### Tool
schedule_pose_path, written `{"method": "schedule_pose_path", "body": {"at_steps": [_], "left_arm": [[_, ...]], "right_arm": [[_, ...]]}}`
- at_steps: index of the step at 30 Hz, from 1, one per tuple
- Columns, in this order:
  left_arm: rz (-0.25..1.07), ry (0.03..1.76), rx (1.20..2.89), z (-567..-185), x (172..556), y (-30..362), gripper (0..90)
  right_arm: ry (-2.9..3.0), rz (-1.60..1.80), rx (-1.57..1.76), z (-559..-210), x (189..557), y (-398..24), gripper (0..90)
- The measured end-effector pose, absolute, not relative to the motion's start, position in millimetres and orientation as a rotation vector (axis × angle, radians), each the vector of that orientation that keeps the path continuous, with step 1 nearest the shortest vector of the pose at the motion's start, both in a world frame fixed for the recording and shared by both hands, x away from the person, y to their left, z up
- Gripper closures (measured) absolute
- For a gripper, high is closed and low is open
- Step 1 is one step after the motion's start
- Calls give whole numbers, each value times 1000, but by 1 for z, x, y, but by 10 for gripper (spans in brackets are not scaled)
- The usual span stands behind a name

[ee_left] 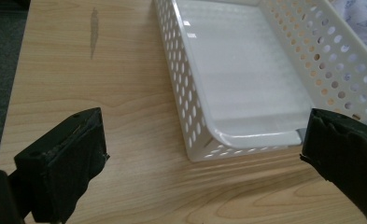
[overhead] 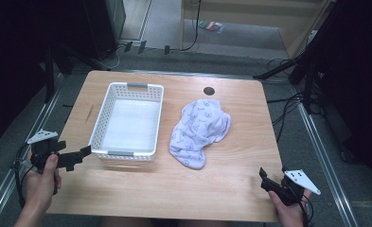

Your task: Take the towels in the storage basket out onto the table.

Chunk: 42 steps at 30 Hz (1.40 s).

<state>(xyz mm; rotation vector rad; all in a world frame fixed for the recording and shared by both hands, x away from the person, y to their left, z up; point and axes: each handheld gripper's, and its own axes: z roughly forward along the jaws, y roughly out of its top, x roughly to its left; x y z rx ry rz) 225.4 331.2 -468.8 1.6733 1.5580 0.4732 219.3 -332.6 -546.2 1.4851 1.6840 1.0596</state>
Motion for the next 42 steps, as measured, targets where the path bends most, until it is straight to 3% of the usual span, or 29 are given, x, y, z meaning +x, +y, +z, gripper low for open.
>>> {"method": "schedule_pose_path", "body": {"at_steps": [23, 42], "left_arm": [[512, 1606, 1567, -541, 204, 359, 2], [608, 1610, 1581, -552, 205, 354, 2]], "right_arm": [[1688, 1061, 1494, -546, 220, -333, 147], [1695, 1063, 1482, -546, 219, -333, 147]]}}
